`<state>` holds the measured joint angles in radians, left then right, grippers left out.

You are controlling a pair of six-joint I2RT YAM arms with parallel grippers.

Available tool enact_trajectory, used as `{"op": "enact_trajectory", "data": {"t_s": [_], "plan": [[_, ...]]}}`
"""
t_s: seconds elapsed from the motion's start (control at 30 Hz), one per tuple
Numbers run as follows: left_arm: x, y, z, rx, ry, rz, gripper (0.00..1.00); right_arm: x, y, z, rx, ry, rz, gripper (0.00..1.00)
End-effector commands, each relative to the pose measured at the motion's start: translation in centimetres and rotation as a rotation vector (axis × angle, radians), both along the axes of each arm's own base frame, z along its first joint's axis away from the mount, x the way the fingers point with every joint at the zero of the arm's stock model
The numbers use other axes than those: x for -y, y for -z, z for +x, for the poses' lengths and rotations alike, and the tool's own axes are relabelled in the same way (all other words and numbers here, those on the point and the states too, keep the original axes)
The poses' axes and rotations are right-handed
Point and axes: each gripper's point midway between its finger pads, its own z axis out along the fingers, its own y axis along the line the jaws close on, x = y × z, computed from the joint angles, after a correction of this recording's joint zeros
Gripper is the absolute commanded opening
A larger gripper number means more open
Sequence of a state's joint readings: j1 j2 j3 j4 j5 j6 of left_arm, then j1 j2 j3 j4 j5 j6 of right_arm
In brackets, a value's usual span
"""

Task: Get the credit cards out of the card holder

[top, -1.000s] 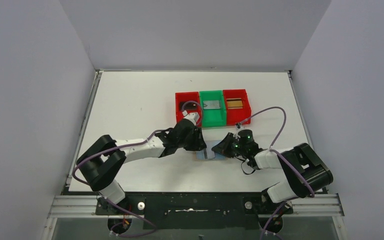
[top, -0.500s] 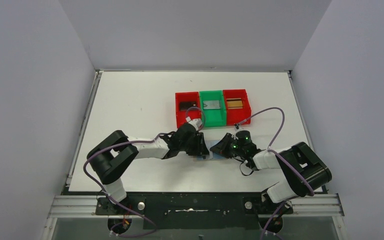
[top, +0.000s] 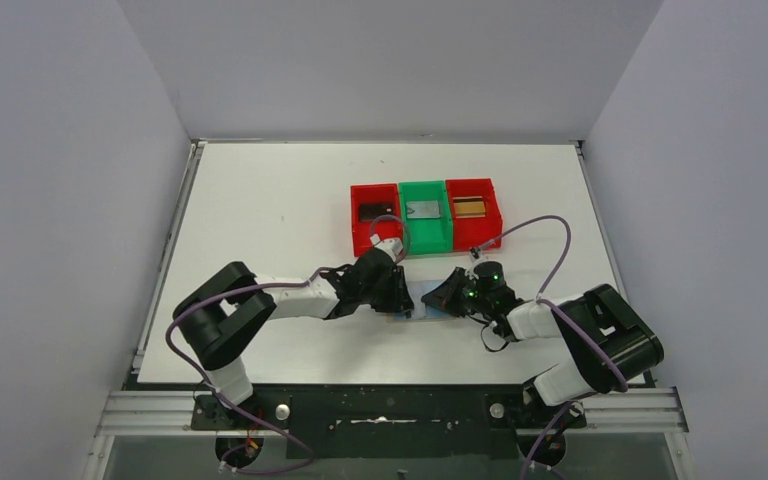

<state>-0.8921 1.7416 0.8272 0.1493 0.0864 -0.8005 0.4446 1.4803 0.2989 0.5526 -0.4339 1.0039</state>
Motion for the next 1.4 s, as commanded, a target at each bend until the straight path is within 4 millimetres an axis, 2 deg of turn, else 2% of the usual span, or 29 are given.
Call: {"op": "enact_trajectory", "data": {"t_s": [0.0,0.23,0.53,0.73,0.93,1.07,1.23,1.37], "plan": [[-3.7,3.2,-1.1,-0.036,-0.021,0.184,0.24,0.0,-1.5,0.9,0.073,-0.003,0.023,0.0],[-4.3,3.7,-1.0,-0.035,-0.028,0.22,0.23,1.4,-1.7,1.1,0.087,0.009,-0.026,0.0],[-4.3,3.8,-1.0,-0.034,-0.029,0.23,0.22,2.3,-1.6,1.0,0.08,0.032,-0.053,0.06],[-3.9,3.6,-1.1,-0.027,-0.007,0.219,0.2,1.0,-2.4,1.0,0.093,0.003,0.036,0.2],[-3.8,3.5,-1.2,-0.029,-0.001,0.222,0.17,0.6,-1.9,1.2,0.085,-0.001,0.061,0.23],[-3.8,3.4,-1.1,-0.026,-0.002,0.224,0.16,0.5,-1.7,1.1,0.079,-0.007,0.067,0.19],[-3.8,3.3,-1.0,-0.022,-0.006,0.227,0.16,0.7,-1.8,1.0,0.086,-0.001,0.062,0.04],[-3.8,2.9,-0.8,-0.011,-0.014,0.219,0.16,1.6,-1.9,1.2,0.1,0.03,0.014,0.0]]}}
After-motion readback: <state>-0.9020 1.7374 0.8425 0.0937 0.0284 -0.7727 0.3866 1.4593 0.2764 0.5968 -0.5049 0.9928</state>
